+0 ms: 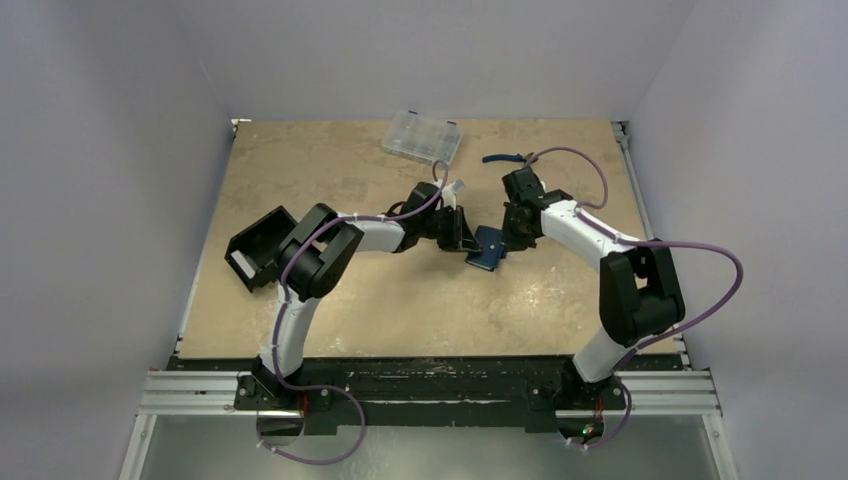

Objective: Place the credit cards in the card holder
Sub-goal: Close the card holder at the center of the board.

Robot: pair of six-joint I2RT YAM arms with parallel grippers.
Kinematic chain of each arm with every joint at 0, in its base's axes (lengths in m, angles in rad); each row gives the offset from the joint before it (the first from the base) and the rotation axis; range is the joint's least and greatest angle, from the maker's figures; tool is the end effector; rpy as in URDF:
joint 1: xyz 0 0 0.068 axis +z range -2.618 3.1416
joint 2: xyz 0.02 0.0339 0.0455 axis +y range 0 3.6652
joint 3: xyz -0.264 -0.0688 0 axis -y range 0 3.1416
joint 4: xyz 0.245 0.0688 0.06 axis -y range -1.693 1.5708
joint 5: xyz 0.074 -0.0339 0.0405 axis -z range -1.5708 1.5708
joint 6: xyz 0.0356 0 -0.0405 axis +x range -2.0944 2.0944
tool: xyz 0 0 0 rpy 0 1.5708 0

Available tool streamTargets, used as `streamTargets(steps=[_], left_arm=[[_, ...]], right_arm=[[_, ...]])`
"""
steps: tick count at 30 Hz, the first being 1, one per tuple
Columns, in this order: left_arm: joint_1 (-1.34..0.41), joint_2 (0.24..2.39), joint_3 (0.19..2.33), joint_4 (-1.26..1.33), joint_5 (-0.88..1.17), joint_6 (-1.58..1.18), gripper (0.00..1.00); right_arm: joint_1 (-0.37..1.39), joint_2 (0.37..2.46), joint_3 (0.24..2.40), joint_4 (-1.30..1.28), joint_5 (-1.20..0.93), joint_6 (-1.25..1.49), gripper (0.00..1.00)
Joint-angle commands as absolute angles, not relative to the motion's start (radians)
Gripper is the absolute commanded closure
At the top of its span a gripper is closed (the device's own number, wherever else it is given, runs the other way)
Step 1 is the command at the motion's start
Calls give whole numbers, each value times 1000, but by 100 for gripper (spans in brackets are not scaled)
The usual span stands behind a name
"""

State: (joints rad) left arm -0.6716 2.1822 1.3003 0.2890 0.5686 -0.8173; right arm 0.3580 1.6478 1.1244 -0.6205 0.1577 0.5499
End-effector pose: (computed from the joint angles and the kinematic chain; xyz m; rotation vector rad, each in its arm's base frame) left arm 0.3481 -0.3011 0.1206 0.1988 2.4369 -1.3901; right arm 0.3089 0.1096 0.2069 0.3035 2.6727 0.0647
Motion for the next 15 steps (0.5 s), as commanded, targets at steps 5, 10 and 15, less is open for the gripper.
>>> streamTargets(steps=[5, 10, 15], left_arm=[[-704, 2218, 1290, 183, 517, -758, 96], [-708, 2224, 1290, 186, 520, -761, 96], [-709, 2227, 1290, 186, 523, -761, 97]], right_arm=[[281, 1639, 1095, -435, -37, 527, 100], [278, 1691, 1122, -415, -100, 504, 100], [278, 1725, 1133, -394, -146, 487, 100]])
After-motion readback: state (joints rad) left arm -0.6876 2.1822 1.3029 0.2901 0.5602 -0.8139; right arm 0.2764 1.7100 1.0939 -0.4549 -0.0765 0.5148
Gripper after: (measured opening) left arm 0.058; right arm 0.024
